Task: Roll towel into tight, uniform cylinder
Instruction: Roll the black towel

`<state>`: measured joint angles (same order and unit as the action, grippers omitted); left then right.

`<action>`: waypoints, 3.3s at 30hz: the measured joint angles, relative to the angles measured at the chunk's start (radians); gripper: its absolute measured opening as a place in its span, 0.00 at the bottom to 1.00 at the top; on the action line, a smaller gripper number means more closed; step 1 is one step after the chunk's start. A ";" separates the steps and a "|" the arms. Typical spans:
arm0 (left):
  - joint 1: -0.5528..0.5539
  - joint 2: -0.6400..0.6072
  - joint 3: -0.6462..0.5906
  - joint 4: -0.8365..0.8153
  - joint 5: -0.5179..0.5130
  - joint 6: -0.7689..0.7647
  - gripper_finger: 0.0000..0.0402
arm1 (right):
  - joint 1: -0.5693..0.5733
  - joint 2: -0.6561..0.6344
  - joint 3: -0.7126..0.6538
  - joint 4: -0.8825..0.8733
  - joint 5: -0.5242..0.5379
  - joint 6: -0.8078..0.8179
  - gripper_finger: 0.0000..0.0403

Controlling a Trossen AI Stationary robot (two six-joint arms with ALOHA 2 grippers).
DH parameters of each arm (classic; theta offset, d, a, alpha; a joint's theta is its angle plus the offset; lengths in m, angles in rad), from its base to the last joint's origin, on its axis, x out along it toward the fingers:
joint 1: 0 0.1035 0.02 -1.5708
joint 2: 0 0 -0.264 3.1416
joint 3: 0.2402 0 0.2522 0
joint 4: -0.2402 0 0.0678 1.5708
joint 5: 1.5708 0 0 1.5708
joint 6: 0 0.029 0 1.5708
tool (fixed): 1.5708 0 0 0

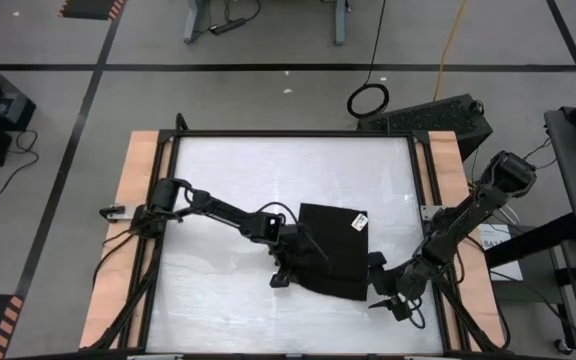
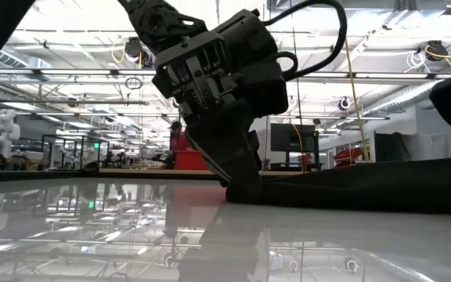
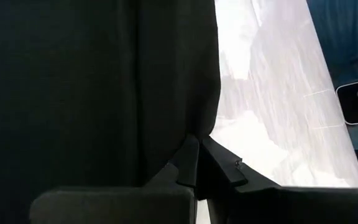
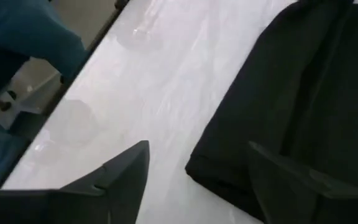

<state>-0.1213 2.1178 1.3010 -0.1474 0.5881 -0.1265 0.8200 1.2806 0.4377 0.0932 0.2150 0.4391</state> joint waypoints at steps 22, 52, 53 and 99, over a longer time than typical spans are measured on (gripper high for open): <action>0.098 -0.002 0.002 0.024 0.302 -0.100 0.03 | 0.044 0.250 0.046 0.005 0.170 0.304 0.44; 0.080 0.075 0.023 0.254 0.340 -0.493 0.03 | 0.071 0.119 -0.024 0.148 -0.069 0.631 0.13; 0.079 0.081 0.030 0.256 0.332 -0.495 0.03 | 0.072 0.119 -0.030 0.150 -0.077 0.631 0.15; 0.079 0.091 0.041 0.100 0.115 -0.443 0.03 | 0.075 -0.096 -0.005 0.090 -0.015 0.170 0.57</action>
<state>-0.0418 2.2089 1.3421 -0.0473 0.7028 -0.5697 0.8946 1.1850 0.4331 0.1833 0.1997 0.6090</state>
